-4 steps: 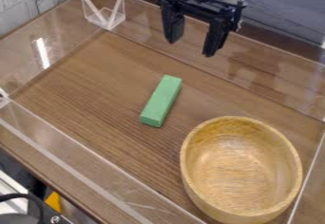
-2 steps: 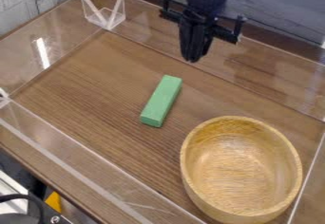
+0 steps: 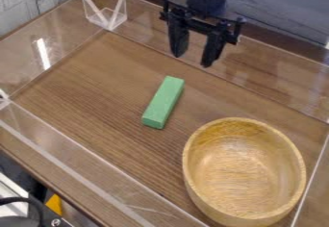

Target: Put the green block in the brown bowl

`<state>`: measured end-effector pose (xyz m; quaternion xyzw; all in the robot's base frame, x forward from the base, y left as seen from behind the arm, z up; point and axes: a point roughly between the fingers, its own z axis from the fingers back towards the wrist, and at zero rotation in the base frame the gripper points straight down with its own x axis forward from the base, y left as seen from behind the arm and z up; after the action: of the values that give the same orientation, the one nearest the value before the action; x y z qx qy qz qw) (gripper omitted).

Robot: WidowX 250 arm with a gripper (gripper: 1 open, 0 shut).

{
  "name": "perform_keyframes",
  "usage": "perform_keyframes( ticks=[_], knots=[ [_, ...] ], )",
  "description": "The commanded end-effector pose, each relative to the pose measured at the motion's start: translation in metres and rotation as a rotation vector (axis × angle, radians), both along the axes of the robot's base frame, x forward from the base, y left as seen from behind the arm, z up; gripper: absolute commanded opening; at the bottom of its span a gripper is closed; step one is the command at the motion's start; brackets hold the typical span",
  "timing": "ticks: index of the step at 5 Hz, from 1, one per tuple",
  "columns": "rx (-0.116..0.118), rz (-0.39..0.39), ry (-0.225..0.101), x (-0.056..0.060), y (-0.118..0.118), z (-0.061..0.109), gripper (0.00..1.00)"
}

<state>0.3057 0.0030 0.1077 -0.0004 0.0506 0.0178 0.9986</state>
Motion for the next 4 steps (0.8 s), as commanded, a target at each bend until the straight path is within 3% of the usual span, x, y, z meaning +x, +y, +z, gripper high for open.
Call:
perform_keyframes(
  ticks=[1,3,4],
  knots=[
    [0.01,0.016,-0.062,0.01,-0.007,0.014,1.0],
    [0.019,-0.016,-0.066,0.0,0.0,0.034,1.0],
    [0.017,-0.014,-0.065,0.002,-0.006,0.041,1.0]
  ],
)
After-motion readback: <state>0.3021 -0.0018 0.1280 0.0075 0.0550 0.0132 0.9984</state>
